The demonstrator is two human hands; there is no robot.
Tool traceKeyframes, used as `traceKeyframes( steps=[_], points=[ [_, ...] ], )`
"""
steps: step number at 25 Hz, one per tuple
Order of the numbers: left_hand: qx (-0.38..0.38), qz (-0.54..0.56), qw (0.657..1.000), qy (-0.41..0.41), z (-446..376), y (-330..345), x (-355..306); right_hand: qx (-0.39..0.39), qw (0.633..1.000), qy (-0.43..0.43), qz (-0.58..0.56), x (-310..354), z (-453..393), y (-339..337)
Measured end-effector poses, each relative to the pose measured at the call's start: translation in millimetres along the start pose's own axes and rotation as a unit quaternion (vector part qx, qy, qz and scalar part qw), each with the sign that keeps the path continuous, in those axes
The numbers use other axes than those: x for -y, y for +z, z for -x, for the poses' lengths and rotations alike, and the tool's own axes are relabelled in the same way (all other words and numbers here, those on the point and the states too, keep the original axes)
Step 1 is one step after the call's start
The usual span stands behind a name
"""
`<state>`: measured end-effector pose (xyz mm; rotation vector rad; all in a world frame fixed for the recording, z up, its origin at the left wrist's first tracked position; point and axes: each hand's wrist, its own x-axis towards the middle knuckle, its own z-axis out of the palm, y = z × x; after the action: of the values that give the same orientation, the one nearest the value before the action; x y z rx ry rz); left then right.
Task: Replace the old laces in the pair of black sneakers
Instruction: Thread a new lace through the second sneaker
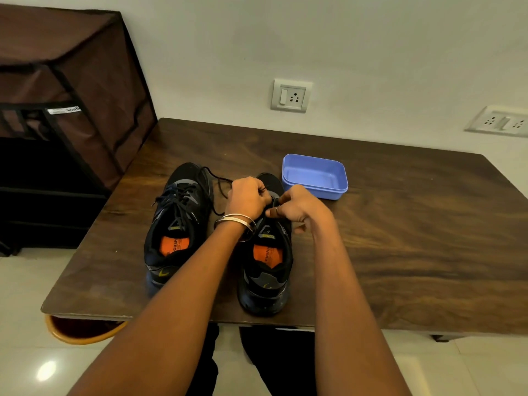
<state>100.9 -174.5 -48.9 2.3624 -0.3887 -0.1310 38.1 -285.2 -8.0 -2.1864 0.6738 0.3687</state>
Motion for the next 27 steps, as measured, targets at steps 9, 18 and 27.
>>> traceKeyframes(
  steps=[9,18,27],
  points=[
    [0.026,-0.045,0.998,-0.019,-8,13,-1,0.001,0.988,0.017,-0.153,-18,-1,0],
    [-0.006,-0.005,0.998,-0.070,-7,34,3,0.032,0.983,-0.011,-0.183,-26,5,-6],
    [-0.022,0.002,0.988,-0.154,-9,40,3,0.042,0.975,-0.016,-0.218,-35,-4,-3]
  ],
)
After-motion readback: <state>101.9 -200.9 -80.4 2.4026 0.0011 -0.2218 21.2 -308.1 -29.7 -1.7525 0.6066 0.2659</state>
